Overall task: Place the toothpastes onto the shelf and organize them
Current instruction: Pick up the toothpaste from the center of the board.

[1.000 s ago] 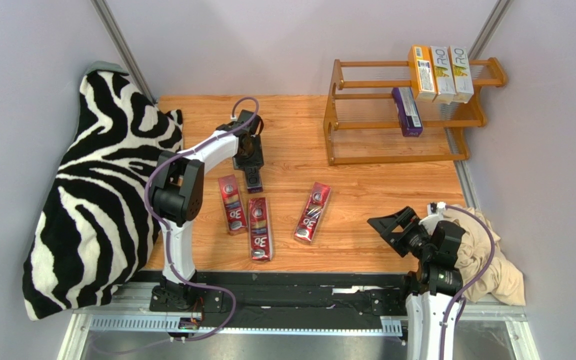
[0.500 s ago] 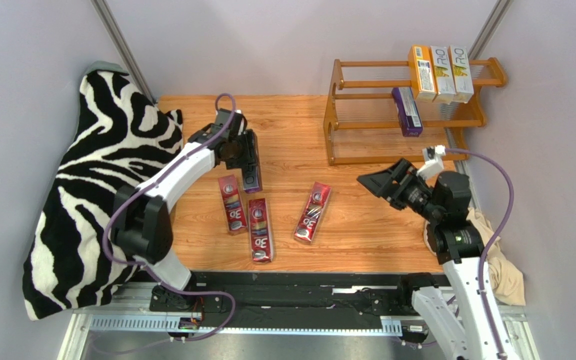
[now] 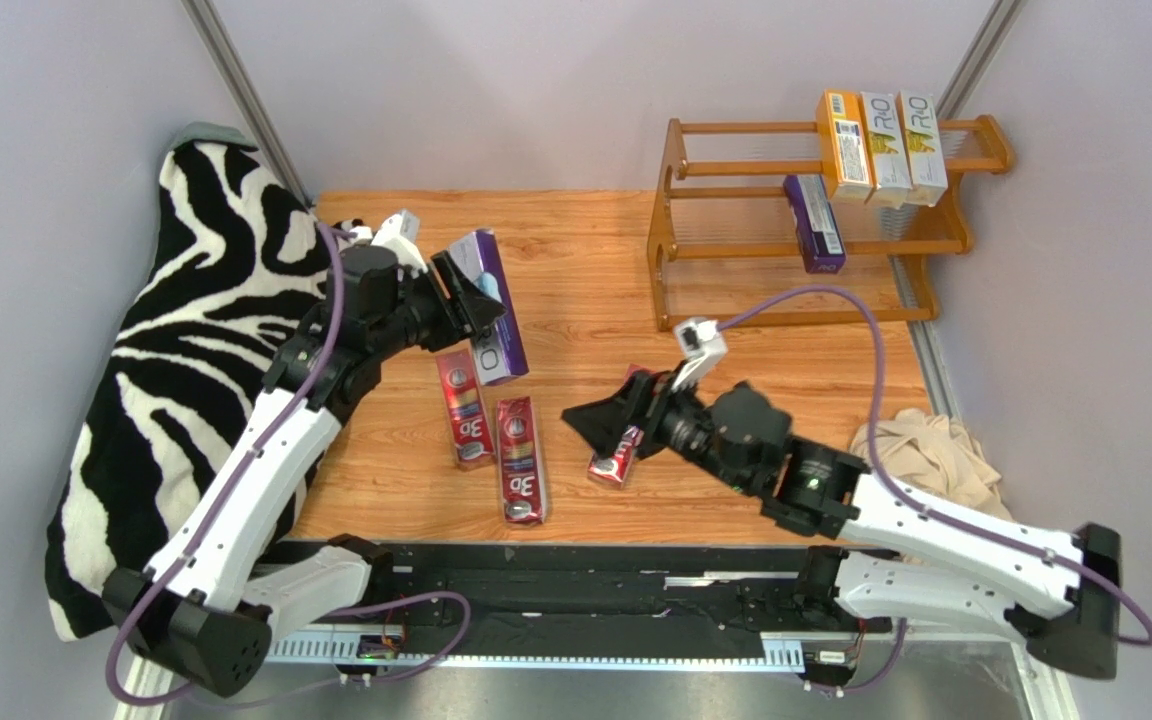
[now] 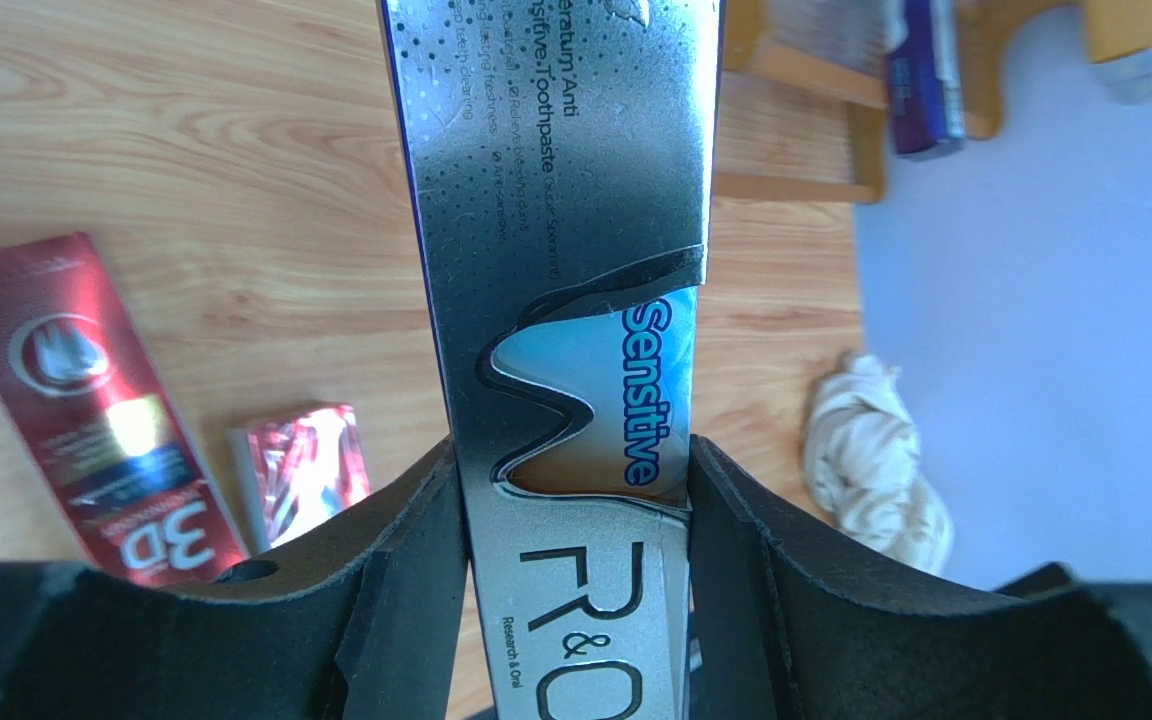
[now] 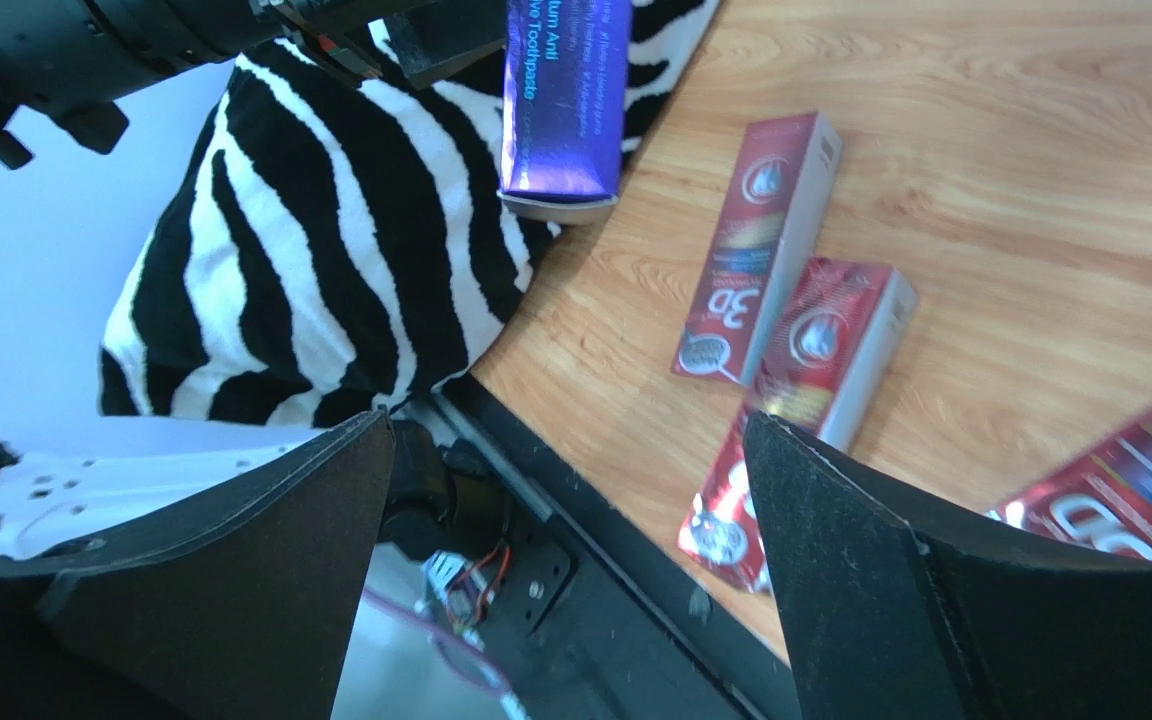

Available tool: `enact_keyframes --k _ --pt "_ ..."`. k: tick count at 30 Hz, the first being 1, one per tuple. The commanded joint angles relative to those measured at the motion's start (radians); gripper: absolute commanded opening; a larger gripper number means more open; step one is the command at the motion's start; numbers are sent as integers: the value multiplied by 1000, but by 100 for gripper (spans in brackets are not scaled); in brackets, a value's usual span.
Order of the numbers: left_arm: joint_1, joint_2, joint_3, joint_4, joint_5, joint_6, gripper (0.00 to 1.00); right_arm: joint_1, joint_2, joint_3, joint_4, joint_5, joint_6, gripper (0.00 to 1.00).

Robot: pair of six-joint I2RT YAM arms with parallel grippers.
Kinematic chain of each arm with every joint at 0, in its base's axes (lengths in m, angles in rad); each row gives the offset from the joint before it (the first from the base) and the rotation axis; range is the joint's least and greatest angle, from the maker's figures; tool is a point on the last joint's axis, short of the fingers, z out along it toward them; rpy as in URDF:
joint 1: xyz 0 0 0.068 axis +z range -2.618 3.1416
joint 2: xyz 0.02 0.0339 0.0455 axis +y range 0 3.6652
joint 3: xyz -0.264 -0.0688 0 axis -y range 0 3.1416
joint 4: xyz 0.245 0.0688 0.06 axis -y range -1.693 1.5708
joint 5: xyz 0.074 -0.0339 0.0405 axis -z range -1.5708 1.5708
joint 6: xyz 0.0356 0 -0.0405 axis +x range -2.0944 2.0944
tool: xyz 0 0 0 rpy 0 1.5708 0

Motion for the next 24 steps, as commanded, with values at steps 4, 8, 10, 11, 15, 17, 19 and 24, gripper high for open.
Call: enact_keyframes --k 4,8,10,11,15,17,19,24 --pt "7 -90 -42 126 147 -164 41 222 227 60 397 374 -190 92" --pt "7 -118 -44 134 199 -173 41 225 300 106 414 391 -201 92" --pt "7 -133 -53 135 209 -180 41 225 310 105 434 415 -215 91" --pt "7 -150 -57 132 207 -184 41 225 314 105 453 424 -221 91" --pt "7 -168 -68 141 230 -193 41 225 328 122 483 431 -287 89" --pt "7 -168 -74 154 261 -205 41 223 353 143 490 434 -301 89" --pt "7 -168 -77 168 276 -217 41 222 370 161 491 423 -328 87" --pt "7 -168 -83 192 314 -236 41 220 420 204 491 415 -341 71"
